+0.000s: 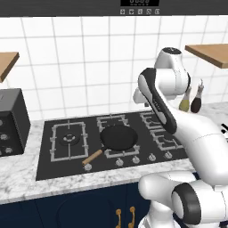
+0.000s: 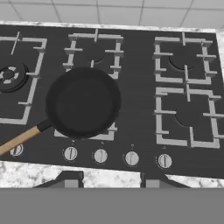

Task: Pick the kettle from the counter and place it on a stove burner. Then turn the burner on.

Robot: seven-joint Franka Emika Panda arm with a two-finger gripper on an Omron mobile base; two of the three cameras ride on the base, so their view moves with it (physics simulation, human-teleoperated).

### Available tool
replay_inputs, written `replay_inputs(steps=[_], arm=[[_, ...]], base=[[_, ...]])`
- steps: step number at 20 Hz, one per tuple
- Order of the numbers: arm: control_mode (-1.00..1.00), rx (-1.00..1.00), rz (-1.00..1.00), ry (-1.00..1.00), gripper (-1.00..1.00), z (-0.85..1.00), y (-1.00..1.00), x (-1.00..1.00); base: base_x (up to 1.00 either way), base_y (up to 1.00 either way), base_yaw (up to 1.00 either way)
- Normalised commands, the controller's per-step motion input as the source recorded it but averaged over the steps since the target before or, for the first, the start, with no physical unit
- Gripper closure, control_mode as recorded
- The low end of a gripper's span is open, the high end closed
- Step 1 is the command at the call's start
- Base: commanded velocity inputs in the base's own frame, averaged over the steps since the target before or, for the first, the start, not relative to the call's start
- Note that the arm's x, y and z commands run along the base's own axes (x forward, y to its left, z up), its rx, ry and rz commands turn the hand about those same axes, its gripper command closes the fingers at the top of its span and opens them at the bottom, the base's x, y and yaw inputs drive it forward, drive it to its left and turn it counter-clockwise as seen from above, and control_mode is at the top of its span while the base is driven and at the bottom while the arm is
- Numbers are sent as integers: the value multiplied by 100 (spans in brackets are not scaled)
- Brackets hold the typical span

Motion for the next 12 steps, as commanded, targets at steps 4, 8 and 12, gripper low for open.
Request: replay_inputs(steps=[4, 8, 12], arm=[[-100, 1, 0, -7, -100, 1, -70, -53], [-100, 0, 0, -11, -100, 0, -100, -86], [-100, 0, 0, -2, -100, 0, -100, -63]], base=[[0, 0, 0], [0, 0, 0], [0, 0, 0]])
